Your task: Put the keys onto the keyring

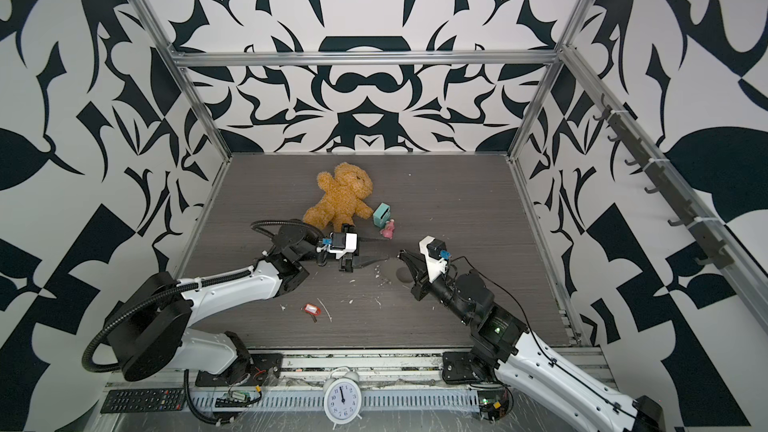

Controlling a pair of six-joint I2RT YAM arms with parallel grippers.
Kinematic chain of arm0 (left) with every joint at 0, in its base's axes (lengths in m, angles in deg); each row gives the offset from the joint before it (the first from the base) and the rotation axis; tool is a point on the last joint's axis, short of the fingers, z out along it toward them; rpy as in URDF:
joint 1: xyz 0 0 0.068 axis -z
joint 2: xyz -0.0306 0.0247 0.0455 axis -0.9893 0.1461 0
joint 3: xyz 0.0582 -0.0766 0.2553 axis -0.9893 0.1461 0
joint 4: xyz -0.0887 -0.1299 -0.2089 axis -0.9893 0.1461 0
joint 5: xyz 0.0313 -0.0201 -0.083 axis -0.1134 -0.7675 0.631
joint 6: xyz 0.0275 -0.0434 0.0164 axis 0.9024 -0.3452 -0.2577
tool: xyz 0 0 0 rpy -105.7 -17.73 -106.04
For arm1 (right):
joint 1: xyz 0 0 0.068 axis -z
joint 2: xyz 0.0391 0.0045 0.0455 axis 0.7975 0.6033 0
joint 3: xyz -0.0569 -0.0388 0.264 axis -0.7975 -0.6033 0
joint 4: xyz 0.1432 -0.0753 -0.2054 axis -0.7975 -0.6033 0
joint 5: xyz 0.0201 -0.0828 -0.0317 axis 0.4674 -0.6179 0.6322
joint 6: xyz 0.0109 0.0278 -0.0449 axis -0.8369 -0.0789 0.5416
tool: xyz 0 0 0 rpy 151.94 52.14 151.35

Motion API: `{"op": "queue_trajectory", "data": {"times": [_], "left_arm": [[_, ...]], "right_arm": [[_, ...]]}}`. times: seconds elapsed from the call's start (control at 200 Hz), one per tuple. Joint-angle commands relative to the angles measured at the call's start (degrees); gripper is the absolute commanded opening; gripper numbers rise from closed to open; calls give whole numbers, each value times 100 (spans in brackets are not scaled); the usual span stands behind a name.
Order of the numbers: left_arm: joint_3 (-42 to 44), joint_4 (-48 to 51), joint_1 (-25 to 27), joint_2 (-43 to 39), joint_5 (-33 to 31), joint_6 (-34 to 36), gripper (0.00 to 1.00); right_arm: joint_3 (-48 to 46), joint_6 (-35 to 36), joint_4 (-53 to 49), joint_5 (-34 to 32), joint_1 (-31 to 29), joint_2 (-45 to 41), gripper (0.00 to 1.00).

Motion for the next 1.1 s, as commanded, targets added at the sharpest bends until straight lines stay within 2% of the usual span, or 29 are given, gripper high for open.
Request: {"op": "queue_trajectory", "data": {"times": [0.0,0.095,0.185,0.32,0.43,0.54,0.625,0.83,0.98,1.095], "left_arm": [[-276,555,-3,33,-211,431,41],[-470,1323,-3,0,-585,824,41],[-639,1778,-3,-20,-999,896,44],[-948,2304,-3,-65,-1476,445,46],[-1177,2764,-3,-193,-1493,194,44],[-924,2033,-4,-220,-1745,-402,52],[-908,1708,-3,-115,-1651,-632,54],[-1059,1698,-3,95,-1575,-797,53],[-1087,1818,-3,99,-1619,-658,61],[-1343,2577,-3,132,-1271,-183,60]], "right_arm": [[252,-75,69,-511,4,-45,0],[296,-98,-24,-914,10,35,0],[340,-127,-53,-1159,12,160,0],[333,-199,27,-1551,3,326,0],[269,-304,118,-1930,9,343,0],[232,-365,132,-2152,5,327,0],[268,-372,79,-2164,4,360,0],[297,-413,59,-2209,11,443,0],[316,-492,68,-2301,3,522,0],[316,-553,116,-2323,13,561,0]]}}
